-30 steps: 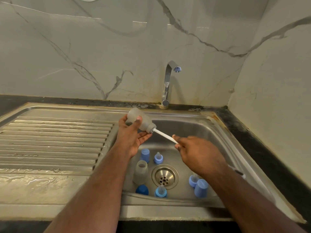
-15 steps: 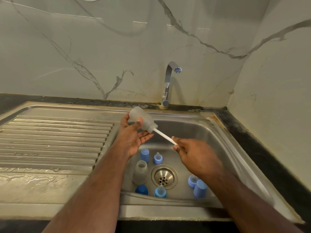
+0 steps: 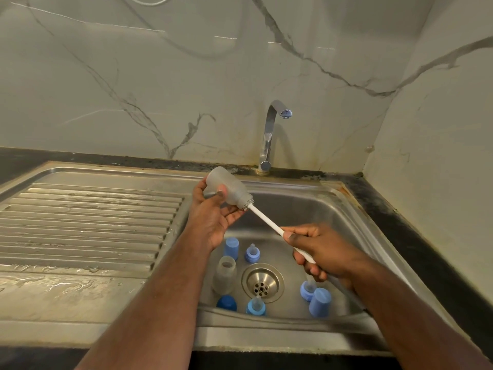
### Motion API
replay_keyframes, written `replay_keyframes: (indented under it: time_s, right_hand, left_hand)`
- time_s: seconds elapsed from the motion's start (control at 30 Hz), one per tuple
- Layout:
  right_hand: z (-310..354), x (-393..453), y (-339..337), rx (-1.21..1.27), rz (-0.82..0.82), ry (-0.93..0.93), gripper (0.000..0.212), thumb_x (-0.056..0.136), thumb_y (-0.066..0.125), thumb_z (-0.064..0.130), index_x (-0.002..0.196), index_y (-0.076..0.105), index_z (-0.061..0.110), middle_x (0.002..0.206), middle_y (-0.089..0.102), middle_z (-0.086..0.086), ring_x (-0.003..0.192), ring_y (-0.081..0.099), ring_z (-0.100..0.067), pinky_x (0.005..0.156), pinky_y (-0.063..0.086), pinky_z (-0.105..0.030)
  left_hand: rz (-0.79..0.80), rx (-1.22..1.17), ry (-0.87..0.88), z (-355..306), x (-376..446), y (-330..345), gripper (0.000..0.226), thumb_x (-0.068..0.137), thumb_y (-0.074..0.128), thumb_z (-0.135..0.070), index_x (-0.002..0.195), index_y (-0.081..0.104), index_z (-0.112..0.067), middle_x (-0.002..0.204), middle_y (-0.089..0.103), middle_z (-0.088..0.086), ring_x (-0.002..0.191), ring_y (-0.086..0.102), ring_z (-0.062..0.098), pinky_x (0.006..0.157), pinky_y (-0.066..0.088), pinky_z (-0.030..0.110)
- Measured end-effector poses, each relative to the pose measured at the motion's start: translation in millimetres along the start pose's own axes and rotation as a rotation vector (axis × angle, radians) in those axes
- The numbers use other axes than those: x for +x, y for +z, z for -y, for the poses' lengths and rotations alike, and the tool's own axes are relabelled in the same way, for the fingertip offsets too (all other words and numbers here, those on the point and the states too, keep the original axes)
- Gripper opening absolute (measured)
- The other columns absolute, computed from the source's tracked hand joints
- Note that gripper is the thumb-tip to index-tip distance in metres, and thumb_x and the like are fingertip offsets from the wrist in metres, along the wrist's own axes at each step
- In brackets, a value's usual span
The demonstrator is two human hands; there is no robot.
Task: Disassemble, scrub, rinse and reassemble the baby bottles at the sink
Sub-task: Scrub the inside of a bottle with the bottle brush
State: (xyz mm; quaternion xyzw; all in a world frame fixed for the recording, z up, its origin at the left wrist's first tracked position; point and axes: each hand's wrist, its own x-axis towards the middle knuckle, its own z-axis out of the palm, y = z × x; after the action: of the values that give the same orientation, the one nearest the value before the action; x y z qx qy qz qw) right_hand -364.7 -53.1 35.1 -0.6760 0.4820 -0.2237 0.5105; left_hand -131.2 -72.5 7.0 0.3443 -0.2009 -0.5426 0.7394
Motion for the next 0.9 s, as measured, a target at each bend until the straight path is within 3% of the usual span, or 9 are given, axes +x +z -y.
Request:
replay_keyframes:
  time_s: [0.23,0.33,0.43,0.53,0.6,0.73,0.9]
  right_hand:
    - [-4.5,2.6,-5.9,-0.169,-0.066,-0.042,0.023,0.102,0.054,0.03,0.12,0.065,0.04,0.063,0.059,-0.001,0.044,0.043,-0.009,0.041,0.037,-0.023]
    - [-7.3,6.5,1.6,-0.269,-0.144,-0.098,0.027,0.102,0.054,0.033,0.126,0.064,0.04,0.067,0.06,0.002,0.044,0.047,-0.001,0.045,0.039,-0.019]
    - [-8.6,10.2,9.8,-0.444,-0.187,-0.134,0.032,0.102,0.051,0.041,0.133,0.059,0.043,0.071,0.063,0.009,0.063,0.061,-0.007,0.058,0.048,-0.02]
    - [-7.1,14.1,17.8,-0.523,-0.22,-0.164,0.035,0.102,0.05,0.043,0.137,0.055,0.044,0.071,0.058,0.017,0.061,0.055,0.0,0.055,0.039,-0.01]
    - [-4.2,14.6,20.6,-0.525,-0.226,-0.181,0.036,0.102,0.05,0.042,0.138,0.055,0.043,0.072,0.056,0.021,0.059,0.051,0.002,0.054,0.036,-0.008]
    - [-3.1,10.7,15.5,-0.398,-0.164,-0.17,0.034,0.101,0.054,0.038,0.135,0.06,0.039,0.057,0.056,0.03,0.055,0.054,0.009,0.058,0.035,-0.01]
    - [-5.9,5.8,9.7,-0.205,-0.091,-0.095,0.026,0.102,0.056,0.03,0.124,0.065,0.041,0.062,0.056,0.003,0.043,0.043,-0.005,0.044,0.038,-0.023]
  left_hand:
    - [-0.094,-0.056,-0.021,-4.6,2.6,-2.6,0.04,0.104,0.053,-0.013,0.139,0.043,-0.029,0.125,0.056,0.016,0.099,0.069,0.04,0.065,0.063,0.049]
    - [-0.076,-0.035,-0.051,-3.8,2.3,-1.6,0.041,0.104,0.054,-0.014,0.141,0.043,-0.028,0.126,0.057,0.017,0.098,0.071,0.04,0.069,0.063,0.051]
    - [-0.047,0.005,-0.05,-3.2,1.3,-2.3,0.04,0.104,0.055,-0.014,0.14,0.044,-0.029,0.128,0.057,0.017,0.093,0.074,0.039,0.077,0.062,0.052]
    - [0.004,0.099,-0.079,3.3,-2.7,1.2,0.046,0.102,0.058,-0.014,0.143,0.044,-0.03,0.131,0.055,0.017,0.097,0.074,0.039,0.078,0.062,0.051]
    - [0.023,0.123,-0.085,7.9,-4.2,4.4,0.048,0.1,0.059,-0.014,0.143,0.044,-0.029,0.131,0.056,0.016,0.101,0.071,0.04,0.077,0.062,0.049]
    - [-0.031,0.065,-0.031,0.4,0.4,0.1,0.041,0.101,0.057,-0.011,0.137,0.046,-0.027,0.124,0.056,0.015,0.091,0.073,0.039,0.073,0.063,0.05]
    - [-0.066,0.044,-0.022,-3.6,2.2,-3.6,0.039,0.103,0.056,-0.013,0.137,0.046,-0.029,0.124,0.057,0.016,0.087,0.074,0.038,0.068,0.063,0.049]
